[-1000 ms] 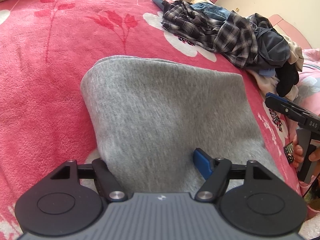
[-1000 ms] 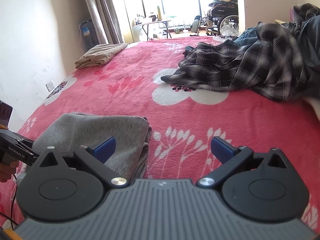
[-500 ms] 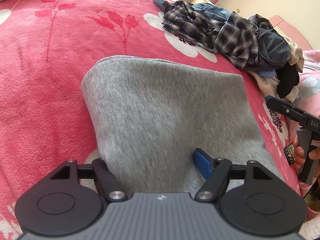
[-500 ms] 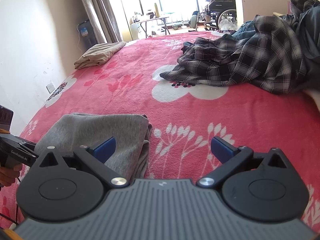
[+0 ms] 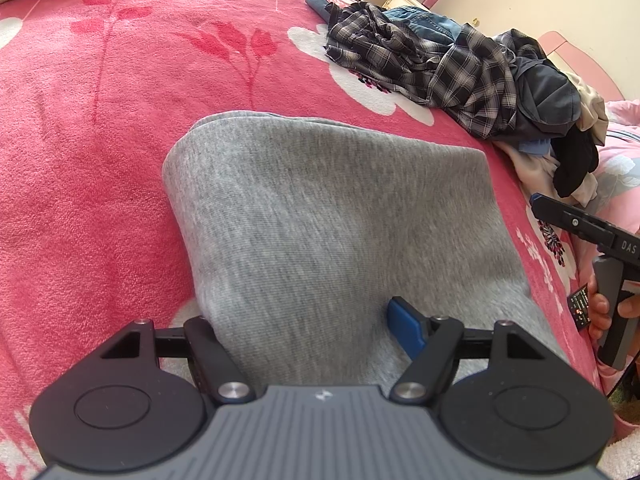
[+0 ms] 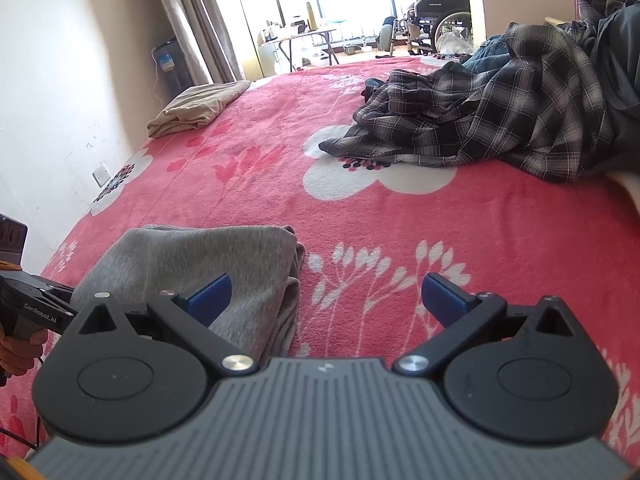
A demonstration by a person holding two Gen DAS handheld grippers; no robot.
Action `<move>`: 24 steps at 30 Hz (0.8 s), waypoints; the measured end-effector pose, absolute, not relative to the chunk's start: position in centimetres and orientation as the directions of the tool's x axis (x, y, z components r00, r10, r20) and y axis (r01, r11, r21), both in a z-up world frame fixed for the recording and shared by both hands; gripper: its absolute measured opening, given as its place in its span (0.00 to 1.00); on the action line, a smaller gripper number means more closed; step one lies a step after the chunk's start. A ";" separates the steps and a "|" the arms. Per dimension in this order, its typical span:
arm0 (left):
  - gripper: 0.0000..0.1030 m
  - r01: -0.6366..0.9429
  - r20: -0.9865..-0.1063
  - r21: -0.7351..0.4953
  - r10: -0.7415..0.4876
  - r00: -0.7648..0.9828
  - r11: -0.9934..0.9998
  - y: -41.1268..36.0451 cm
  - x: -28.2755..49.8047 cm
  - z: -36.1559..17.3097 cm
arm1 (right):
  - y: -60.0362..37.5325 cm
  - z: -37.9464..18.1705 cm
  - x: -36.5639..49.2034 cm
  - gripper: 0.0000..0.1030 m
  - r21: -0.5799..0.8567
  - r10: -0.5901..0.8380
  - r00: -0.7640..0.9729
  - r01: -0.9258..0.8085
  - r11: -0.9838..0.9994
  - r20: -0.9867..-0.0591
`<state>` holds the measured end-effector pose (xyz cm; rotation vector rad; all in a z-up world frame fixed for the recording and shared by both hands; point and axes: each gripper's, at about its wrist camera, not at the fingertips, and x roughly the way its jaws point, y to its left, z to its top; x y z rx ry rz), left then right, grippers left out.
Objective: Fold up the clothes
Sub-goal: 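Move the open right gripper back to the sweatpants edge beside the left gripper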
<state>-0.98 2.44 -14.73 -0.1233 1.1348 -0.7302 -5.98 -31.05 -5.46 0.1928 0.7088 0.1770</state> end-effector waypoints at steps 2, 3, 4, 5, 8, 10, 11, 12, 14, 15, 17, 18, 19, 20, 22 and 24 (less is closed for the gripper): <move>0.71 0.467 -0.780 -0.443 -0.586 0.221 0.765 2.4 -1.0 -14.7 | -31.1 -5.5 -6.0 0.99 0.238 0.226 0.744 -0.093 0.967 -0.629; 0.71 0.467 -0.780 -0.443 -0.586 0.221 0.765 2.5 -1.0 -14.7 | -31.1 -5.5 -6.0 0.99 0.239 0.227 0.743 -0.093 0.967 -0.630; 0.71 0.467 -0.779 -0.443 -0.586 0.221 0.765 2.5 -1.0 -14.7 | -31.1 -5.5 -6.0 0.99 0.239 0.227 0.742 -0.093 0.966 -0.631; 0.71 0.468 -0.779 -0.443 -0.586 0.221 0.765 2.5 -1.0 -14.7 | -31.1 -5.5 -6.0 0.99 0.240 0.227 0.741 -0.092 0.966 -0.632; 0.71 0.468 -0.779 -0.442 -0.586 0.221 0.765 2.5 -1.0 -14.7 | -31.1 -5.5 -6.0 0.99 0.243 0.229 0.739 -0.091 0.966 -0.633; 0.71 0.468 -0.779 -0.442 -0.586 0.222 0.765 2.5 -1.0 -14.8 | -31.2 -5.5 -6.0 0.99 0.244 0.229 0.739 -0.090 0.965 -0.634; 0.71 0.468 -0.779 -0.442 -0.586 0.222 0.765 2.5 -1.0 -14.8 | -31.2 -5.5 -6.0 0.99 0.245 0.230 0.738 -0.090 0.965 -0.634; 0.71 0.468 -0.779 -0.442 -0.586 0.222 0.765 2.5 -1.0 -14.8 | -31.2 -5.5 -6.0 0.99 0.247 0.231 0.737 -0.090 0.965 -0.635; 0.71 0.469 -0.779 -0.442 -0.586 0.222 0.765 2.5 -1.0 -14.8 | -31.2 -5.5 -5.9 0.99 0.249 0.233 0.736 -0.090 0.964 -0.635; 0.71 0.469 -0.779 -0.442 -0.586 0.223 0.765 2.5 -1.0 -14.9 | -31.2 -5.5 -5.9 0.99 0.250 0.234 0.736 -0.090 0.964 -0.635; 0.71 0.469 -0.779 -0.442 -0.586 0.223 0.765 2.5 -0.9 -14.9 | -31.2 -5.5 -5.9 0.99 0.251 0.234 0.735 -0.090 0.964 -0.636; 0.71 0.469 -0.779 -0.442 -0.586 0.223 0.765 2.5 -0.9 -14.9 | -31.2 -5.6 -5.9 0.99 0.252 0.233 0.735 -0.087 0.964 -0.637; 0.71 0.469 -0.779 -0.441 -0.586 0.223 0.765 2.4 -0.9 -14.9 | -31.2 -5.6 -5.9 0.99 0.252 0.233 0.735 -0.087 0.964 -0.637; 0.71 0.469 -0.779 -0.441 -0.586 0.224 0.765 2.4 -0.9 -14.9 | -31.2 -5.6 -5.9 0.99 0.253 0.234 0.734 -0.087 0.963 -0.638; 0.71 0.470 -0.779 -0.440 -0.586 0.224 0.765 2.4 -0.9 -14.9 | -31.2 -5.6 -5.9 0.99 0.255 0.236 0.733 -0.088 0.963 -0.638; 0.71 0.470 -0.779 -0.440 -0.585 0.224 0.765 2.4 -0.9 -14.9 | -31.2 -5.7 -5.8 0.99 0.261 0.242 0.728 -0.089 0.961 -0.641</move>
